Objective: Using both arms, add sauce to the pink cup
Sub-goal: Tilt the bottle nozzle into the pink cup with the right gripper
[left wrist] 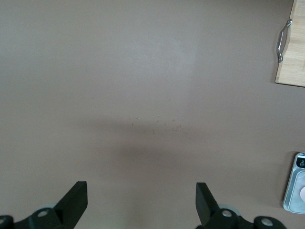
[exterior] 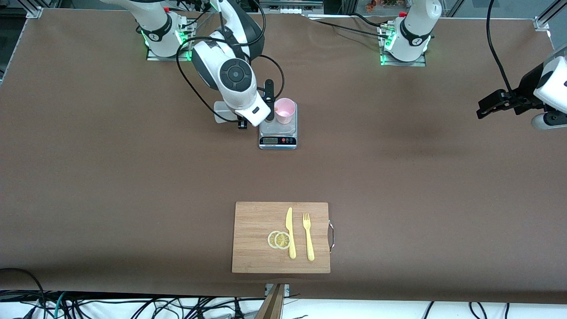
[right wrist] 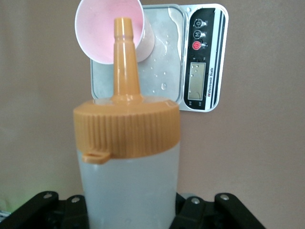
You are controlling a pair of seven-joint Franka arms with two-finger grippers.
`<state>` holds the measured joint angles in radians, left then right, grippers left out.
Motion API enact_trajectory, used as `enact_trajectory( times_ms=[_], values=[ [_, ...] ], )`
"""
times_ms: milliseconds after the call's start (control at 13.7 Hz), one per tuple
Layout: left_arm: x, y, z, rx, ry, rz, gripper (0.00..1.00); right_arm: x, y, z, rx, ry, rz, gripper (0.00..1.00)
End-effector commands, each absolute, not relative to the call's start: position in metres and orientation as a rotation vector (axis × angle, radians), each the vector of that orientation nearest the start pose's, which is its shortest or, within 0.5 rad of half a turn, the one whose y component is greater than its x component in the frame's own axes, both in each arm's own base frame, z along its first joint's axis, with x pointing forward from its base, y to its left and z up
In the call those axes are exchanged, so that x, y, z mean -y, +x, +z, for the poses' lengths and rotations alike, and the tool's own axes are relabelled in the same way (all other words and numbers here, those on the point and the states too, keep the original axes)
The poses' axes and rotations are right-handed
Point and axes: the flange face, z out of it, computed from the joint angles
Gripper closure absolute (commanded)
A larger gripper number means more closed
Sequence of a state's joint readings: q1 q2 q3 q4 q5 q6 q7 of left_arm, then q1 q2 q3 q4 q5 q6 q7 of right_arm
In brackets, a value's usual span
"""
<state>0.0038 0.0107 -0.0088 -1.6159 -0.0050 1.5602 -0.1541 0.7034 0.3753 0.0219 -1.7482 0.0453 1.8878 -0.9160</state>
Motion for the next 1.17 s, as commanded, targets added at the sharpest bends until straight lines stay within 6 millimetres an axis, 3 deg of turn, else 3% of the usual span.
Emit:
enact_trajectory(
  times_ms=[0, 1098],
  values=[
    [0.005, 0.555, 0.599, 0.208, -3.149, 0.118, 0.0, -0.427, 0.458, 0.347, -2.305, 2.151, -0.359, 1.0],
    [0.007, 0.555, 0.598, 0.203, -3.149, 0.123, 0.0, -0.452, 0.436, 0.327, -2.223, 2.04, -0.391, 1.0]
  ],
)
